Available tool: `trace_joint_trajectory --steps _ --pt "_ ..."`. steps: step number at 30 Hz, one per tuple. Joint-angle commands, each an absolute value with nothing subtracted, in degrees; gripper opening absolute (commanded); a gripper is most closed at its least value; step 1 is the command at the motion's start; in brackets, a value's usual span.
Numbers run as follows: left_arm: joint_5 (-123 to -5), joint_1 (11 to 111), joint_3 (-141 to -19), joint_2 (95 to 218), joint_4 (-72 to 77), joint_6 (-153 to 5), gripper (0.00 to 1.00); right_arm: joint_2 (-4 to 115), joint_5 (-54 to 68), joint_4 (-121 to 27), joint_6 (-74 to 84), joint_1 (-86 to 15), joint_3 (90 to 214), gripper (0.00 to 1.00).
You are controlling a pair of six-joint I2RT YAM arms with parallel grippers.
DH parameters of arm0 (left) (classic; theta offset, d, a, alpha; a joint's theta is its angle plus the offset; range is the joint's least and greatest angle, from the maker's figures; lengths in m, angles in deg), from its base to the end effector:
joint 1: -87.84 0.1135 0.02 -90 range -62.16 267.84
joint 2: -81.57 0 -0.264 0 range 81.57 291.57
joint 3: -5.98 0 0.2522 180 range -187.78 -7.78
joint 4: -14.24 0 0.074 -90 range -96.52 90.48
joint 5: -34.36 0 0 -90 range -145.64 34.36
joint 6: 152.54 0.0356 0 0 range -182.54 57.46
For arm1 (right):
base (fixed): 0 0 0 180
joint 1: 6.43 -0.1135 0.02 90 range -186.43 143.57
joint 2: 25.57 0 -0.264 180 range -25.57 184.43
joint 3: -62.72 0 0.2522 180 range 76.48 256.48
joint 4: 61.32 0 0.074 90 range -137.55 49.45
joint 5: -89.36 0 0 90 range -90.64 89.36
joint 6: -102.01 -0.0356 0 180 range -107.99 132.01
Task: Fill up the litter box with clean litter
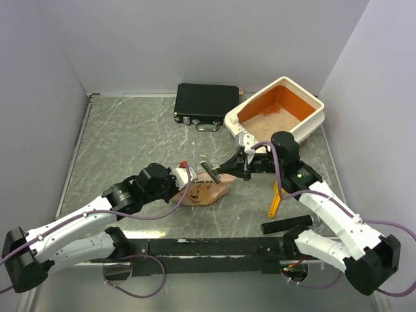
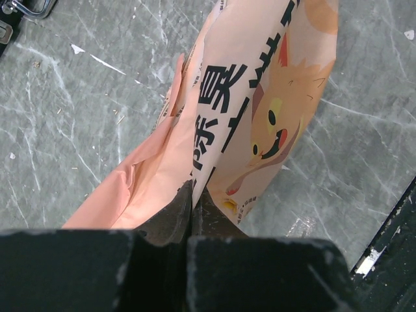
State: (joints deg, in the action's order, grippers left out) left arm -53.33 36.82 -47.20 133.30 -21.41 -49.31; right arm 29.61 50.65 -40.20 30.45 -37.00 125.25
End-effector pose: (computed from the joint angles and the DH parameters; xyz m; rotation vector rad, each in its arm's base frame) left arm 0.1264 -0.1540 0.2656 1.1428 1.8640 -0.3332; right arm 0.1692 0.1322 0.3396 -1.2896 1.2831 0.9539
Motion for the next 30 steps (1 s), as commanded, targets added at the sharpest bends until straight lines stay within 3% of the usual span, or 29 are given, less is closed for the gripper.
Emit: trace_joint_trajectory --steps 1,5,24,30 --pt "-51.9 35.7 -47.7 131.1 -18.1 -50.4 0.01 30.7 63.1 -51.4 32.0 -35.8 124.7 0.0" --pt "-50.4 35.5 -47.5 131.4 -17.6 -50.7 0.01 31.6 67.1 -56.6 30.0 -35.6 122.4 0.0" --pt "-50.2 35.4 -48.0 131.8 -18.2 -51.4 0.01 36.7 63.1 -59.0 35.5 -35.2 120.5 0.0" --pt "-49.9 35.4 -48.2 132.3 -18.2 -51.6 0.01 38.2 61.4 -54.2 38.6 -35.1 121.0 0.0"
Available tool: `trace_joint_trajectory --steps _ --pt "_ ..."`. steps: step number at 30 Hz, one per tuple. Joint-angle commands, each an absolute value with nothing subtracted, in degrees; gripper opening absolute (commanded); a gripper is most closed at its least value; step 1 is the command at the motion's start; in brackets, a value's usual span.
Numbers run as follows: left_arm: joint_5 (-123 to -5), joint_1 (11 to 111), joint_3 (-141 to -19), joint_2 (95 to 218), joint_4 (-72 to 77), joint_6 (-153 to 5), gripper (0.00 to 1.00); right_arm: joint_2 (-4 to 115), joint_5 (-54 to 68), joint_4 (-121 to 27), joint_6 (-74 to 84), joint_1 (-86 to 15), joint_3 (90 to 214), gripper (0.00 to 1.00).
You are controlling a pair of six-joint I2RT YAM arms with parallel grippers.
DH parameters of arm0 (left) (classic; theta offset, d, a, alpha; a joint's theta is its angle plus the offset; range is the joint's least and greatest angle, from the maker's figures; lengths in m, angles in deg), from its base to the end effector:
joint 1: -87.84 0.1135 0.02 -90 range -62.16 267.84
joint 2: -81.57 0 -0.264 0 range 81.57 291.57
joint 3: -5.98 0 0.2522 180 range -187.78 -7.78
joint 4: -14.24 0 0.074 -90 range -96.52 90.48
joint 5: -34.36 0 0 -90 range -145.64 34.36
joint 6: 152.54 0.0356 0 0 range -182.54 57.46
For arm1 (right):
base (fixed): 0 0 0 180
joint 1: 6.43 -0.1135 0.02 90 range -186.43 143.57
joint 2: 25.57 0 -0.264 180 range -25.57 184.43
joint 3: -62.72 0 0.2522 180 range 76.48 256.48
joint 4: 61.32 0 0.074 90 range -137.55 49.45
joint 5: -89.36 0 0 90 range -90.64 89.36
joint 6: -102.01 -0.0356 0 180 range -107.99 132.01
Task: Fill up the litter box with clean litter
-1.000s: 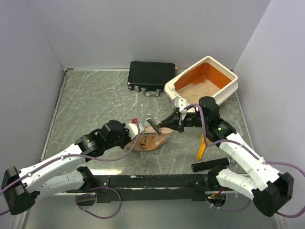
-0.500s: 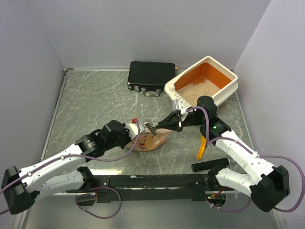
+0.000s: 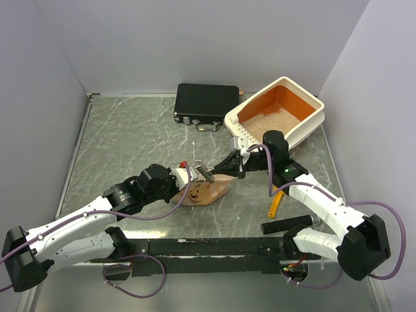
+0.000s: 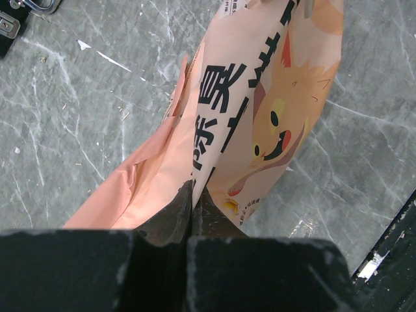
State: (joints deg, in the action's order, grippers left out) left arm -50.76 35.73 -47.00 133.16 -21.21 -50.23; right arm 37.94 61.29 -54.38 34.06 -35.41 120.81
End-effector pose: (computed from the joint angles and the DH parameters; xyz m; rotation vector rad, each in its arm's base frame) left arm 0.1245 -0.1550 0.2652 1.1194 1.8694 -0.3065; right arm 0.1964 0.1447 0.3065 -1.3924 1.1161 1.0407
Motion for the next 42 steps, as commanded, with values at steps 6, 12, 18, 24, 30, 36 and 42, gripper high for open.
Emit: trace_joint_trajectory --steps 6,12,18,24,30,36,42 --pt "-48.4 35.5 -48.6 132.3 -18.3 -52.3 0.01 37.9 55.5 -39.2 46.0 -35.5 125.1 0.0" --pt "-47.6 35.5 -49.5 132.5 -18.8 -52.8 0.01 38.1 52.7 -32.8 48.4 -36.8 127.4 0.0" --pt "-46.9 35.5 -50.0 131.8 -18.9 -53.5 0.01 41.0 46.7 -24.3 52.3 -40.5 133.1 0.0" --pt "-45.4 35.4 -50.6 132.2 -19.0 -54.1 0.01 45.5 39.2 -17.6 55.1 -45.5 138.5 0.0" --pt "-45.0 35.5 -50.5 131.6 -18.9 -54.3 0.01 49.3 33.3 -14.7 56.6 -48.7 141.2 0.0" --pt "-44.3 35.5 -50.8 131.8 -19.0 -54.5 0.01 54.3 24.8 -9.3 58.5 -52.4 146.0 0.0" --pt "-43.4 35.5 -50.6 131.3 -18.9 -54.8 0.01 57.7 16.3 -4.2 59.3 -55.7 150.8 0.0"
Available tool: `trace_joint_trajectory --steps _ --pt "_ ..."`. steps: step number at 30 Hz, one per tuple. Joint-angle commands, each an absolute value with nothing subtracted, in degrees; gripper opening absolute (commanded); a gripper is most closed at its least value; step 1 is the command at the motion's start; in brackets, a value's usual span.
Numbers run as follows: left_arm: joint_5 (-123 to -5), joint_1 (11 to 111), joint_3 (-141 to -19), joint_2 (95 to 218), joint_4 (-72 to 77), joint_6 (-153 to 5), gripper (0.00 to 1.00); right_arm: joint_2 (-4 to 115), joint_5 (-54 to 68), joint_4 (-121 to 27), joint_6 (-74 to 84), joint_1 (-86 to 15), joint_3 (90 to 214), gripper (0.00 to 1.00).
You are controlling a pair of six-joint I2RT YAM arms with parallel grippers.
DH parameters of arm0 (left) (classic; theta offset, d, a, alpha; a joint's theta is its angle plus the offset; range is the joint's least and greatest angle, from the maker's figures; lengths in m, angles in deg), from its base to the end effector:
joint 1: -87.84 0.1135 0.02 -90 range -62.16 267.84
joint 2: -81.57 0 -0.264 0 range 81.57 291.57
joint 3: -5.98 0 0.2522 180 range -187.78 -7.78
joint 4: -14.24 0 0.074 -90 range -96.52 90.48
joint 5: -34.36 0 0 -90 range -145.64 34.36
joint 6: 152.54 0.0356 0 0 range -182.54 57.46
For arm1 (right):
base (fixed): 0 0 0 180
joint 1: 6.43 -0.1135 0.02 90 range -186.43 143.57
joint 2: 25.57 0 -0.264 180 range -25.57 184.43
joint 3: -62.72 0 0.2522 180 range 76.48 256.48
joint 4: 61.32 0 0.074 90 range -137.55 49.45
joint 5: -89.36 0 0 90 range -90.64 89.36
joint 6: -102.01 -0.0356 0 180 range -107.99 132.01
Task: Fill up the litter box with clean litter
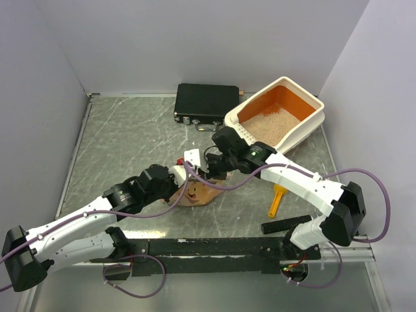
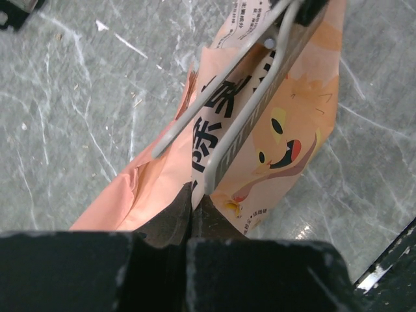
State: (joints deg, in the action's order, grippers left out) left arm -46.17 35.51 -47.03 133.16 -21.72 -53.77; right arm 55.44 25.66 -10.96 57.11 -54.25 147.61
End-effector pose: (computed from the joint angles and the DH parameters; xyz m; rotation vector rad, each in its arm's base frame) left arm 0.1256 -0.1531 0.2648 1.0233 1.9199 -0.2568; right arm 0.1920 0.2354 0.3145 -1.8434 1.4513 0.5677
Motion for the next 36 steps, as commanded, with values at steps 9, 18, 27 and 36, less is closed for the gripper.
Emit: trace_joint_trajectory --steps 9,18,27,36 --pt "-43.2 35.5 -50.8 131.5 -18.9 -54.7 0.01 57.5 12.5 -0.4 59.6 -56.7 153.5 0.0" --pt "-41.8 35.5 -50.5 130.6 -18.4 -54.7 0.01 56.8 12.0 -2.7 59.5 -58.3 148.2 0.0" --pt "-41.1 35.5 -48.9 128.0 -16.3 -53.8 0.01 56.2 15.4 -8.4 58.9 -58.6 143.3 0.0" --pt "-42.8 35.5 -47.6 127.8 -15.0 -53.7 0.01 52.1 20.0 -14.7 57.4 -55.7 136.8 0.0"
